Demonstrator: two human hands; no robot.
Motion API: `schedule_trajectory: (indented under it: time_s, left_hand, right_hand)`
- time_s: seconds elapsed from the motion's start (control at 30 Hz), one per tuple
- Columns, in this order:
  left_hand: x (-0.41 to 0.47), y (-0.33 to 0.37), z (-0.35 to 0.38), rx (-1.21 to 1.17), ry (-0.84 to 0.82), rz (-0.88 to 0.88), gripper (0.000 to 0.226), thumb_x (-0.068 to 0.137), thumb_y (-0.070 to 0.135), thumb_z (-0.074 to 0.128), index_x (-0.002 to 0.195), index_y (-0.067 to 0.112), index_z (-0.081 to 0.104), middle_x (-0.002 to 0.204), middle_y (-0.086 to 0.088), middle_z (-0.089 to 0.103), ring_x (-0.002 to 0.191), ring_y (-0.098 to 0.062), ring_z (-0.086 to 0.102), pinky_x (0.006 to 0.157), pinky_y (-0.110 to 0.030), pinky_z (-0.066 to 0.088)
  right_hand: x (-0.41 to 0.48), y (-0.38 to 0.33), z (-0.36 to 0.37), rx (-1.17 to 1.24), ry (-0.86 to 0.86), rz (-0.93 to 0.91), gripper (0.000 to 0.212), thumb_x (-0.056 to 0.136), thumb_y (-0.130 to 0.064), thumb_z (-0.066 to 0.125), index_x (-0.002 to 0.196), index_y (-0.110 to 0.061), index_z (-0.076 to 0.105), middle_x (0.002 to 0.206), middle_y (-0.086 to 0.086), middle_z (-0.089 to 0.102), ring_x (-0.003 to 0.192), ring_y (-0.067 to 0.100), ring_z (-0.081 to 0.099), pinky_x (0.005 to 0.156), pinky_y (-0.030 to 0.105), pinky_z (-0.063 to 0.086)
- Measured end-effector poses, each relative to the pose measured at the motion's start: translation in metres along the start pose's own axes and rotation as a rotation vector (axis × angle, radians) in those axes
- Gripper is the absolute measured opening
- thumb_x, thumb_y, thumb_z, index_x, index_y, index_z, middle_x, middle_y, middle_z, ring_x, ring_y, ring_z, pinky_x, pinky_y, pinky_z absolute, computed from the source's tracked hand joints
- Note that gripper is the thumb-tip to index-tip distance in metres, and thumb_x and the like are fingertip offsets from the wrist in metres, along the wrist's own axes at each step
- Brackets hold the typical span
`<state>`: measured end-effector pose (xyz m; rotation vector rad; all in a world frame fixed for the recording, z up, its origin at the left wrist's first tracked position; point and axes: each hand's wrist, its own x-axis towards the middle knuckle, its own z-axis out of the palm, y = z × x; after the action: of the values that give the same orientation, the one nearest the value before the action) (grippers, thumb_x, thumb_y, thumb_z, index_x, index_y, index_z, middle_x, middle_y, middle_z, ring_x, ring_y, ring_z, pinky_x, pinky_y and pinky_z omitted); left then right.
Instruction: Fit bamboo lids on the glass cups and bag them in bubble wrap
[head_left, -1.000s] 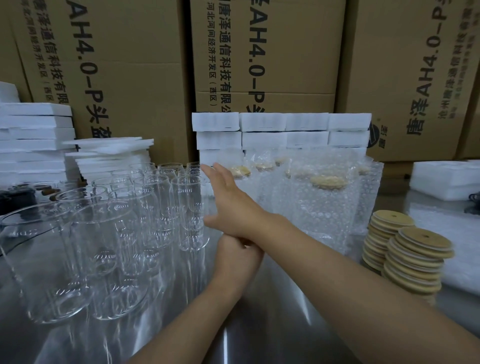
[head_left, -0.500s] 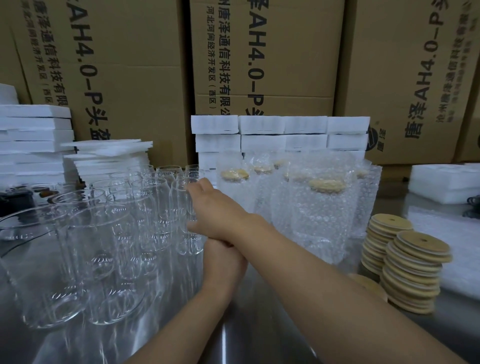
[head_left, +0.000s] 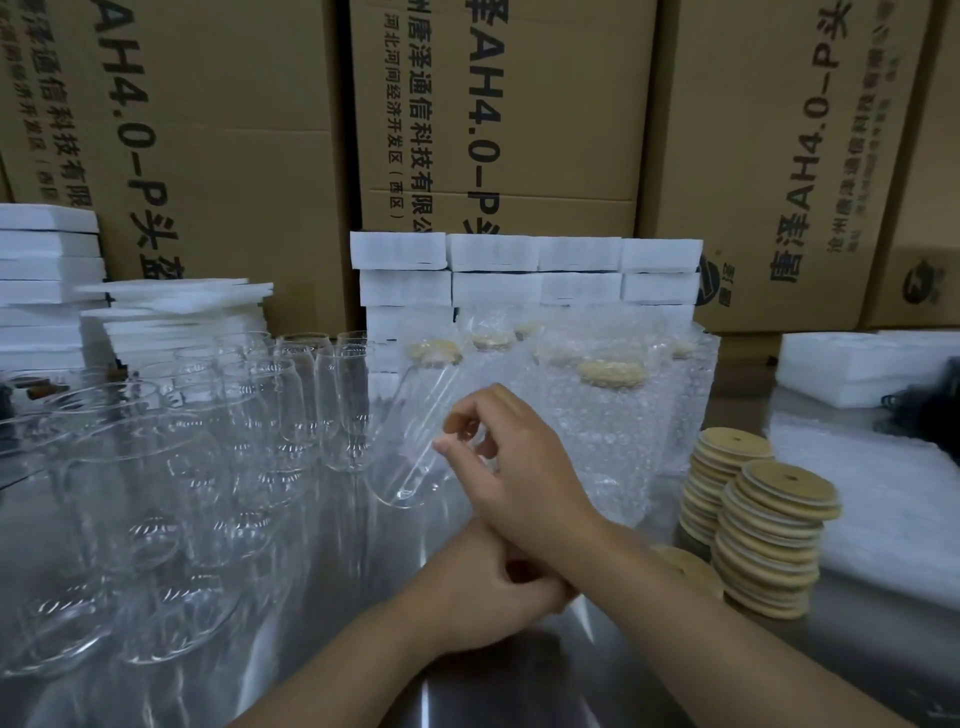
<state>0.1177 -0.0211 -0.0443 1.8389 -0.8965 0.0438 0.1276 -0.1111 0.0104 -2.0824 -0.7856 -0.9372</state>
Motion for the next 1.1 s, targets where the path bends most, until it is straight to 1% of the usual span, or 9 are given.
schedule_trajectory:
  time_s: [0.07, 0.23, 0.33, 0.47, 0.57, 0.67, 0.77, 0.97, 1.1]
  left_hand:
    - [-0.002, 0.0, 0.002, 0.033, -0.082, -0.039, 0.015, 0.071, 0.021, 0.065, 0.085, 0.027, 0.064, 0.073, 0.013, 0.07, 0.07, 0.001, 0.064, 0.066, -0.017, 0.05]
    - [0.006, -0.005, -0.009, 0.081, 0.028, -0.282, 0.022, 0.085, 0.007, 0.06, 0.071, 0.02, 0.069, 0.062, 0.008, 0.067, 0.06, -0.007, 0.06, 0.063, -0.023, 0.048]
    - [0.011, -0.013, -0.015, -0.166, 0.251, -0.469, 0.017, 0.091, 0.005, 0.054, 0.089, -0.004, 0.069, 0.074, -0.011, 0.061, 0.067, -0.02, 0.054, 0.054, -0.023, 0.045]
    - [0.016, -0.024, -0.029, -0.568, 0.545, -0.626, 0.011, 0.09, 0.003, 0.038, 0.092, 0.004, 0.049, 0.091, -0.021, 0.053, 0.08, -0.033, 0.053, 0.056, -0.033, 0.052]
    - [0.015, -0.026, -0.038, -0.796, 0.668, -0.633, 0.029, 0.092, 0.01, 0.032, 0.105, -0.004, 0.053, 0.094, -0.029, 0.06, 0.075, -0.039, 0.063, 0.068, -0.043, 0.058]
    - [0.014, -0.023, -0.038, -0.922, 0.625, -0.532, 0.044, 0.095, 0.025, 0.034, 0.121, -0.001, 0.058, 0.09, -0.022, 0.069, 0.079, -0.038, 0.068, 0.083, -0.052, 0.054]
    - [0.013, -0.021, -0.039, -1.017, 0.547, -0.459, 0.048, 0.099, 0.036, 0.034, 0.124, 0.001, 0.056, 0.095, -0.021, 0.069, 0.087, -0.038, 0.068, 0.068, -0.042, 0.056]
    - [0.012, -0.016, -0.036, -0.915, 0.528, -0.519, 0.042, 0.098, 0.044, 0.04, 0.097, 0.005, 0.055, 0.07, -0.013, 0.063, 0.075, -0.031, 0.064, 0.061, -0.035, 0.054]
    - [0.01, -0.018, -0.037, -0.876, 0.466, -0.469, 0.057, 0.099, 0.041, 0.035, 0.069, 0.013, 0.075, 0.072, -0.013, 0.069, 0.069, -0.028, 0.07, 0.061, -0.035, 0.054]
  right_hand:
    - [-0.018, 0.007, 0.0, -0.035, 0.163, -0.039, 0.008, 0.085, -0.015, 0.065, 0.087, -0.009, 0.061, 0.084, -0.006, 0.053, 0.076, 0.002, 0.044, 0.073, 0.017, 0.039]
    - [-0.03, 0.015, -0.003, -0.079, 0.367, -0.014, 0.016, 0.086, -0.025, 0.057, 0.087, -0.009, 0.062, 0.084, -0.004, 0.057, 0.079, 0.01, 0.048, 0.07, 0.022, 0.041]
    - [-0.03, 0.014, -0.003, -0.086, 0.392, -0.005, 0.019, 0.085, -0.027, 0.055, 0.088, -0.009, 0.062, 0.084, -0.004, 0.057, 0.078, 0.013, 0.05, 0.069, 0.023, 0.04]
    - [-0.036, 0.012, -0.001, -0.127, 0.358, -0.084, 0.014, 0.084, -0.022, 0.057, 0.087, -0.009, 0.062, 0.084, -0.002, 0.059, 0.077, 0.016, 0.052, 0.07, 0.022, 0.04]
    - [-0.039, 0.01, 0.005, -0.133, 0.304, -0.129, 0.015, 0.081, -0.023, 0.059, 0.087, -0.01, 0.063, 0.09, -0.002, 0.057, 0.077, 0.015, 0.053, 0.068, 0.026, 0.044]
    - [-0.043, 0.008, 0.01, -0.092, 0.289, -0.106, 0.018, 0.079, -0.033, 0.063, 0.081, -0.015, 0.065, 0.116, -0.007, 0.044, 0.081, 0.009, 0.045, 0.069, 0.022, 0.043]
    - [-0.044, 0.007, 0.016, -0.088, 0.302, -0.168, 0.024, 0.078, -0.037, 0.066, 0.07, -0.015, 0.066, 0.127, -0.005, 0.04, 0.103, 0.012, 0.041, 0.088, 0.023, 0.038]
    - [-0.045, 0.009, 0.011, 0.079, 0.15, -0.108, 0.025, 0.08, -0.038, 0.063, 0.07, -0.015, 0.068, 0.138, -0.006, 0.042, 0.121, 0.01, 0.041, 0.1, 0.033, 0.037]
    - [-0.044, 0.006, 0.007, 0.112, 0.076, -0.078, 0.027, 0.076, -0.04, 0.066, 0.091, -0.018, 0.072, 0.137, -0.012, 0.038, 0.117, 0.011, 0.046, 0.098, 0.04, 0.042]
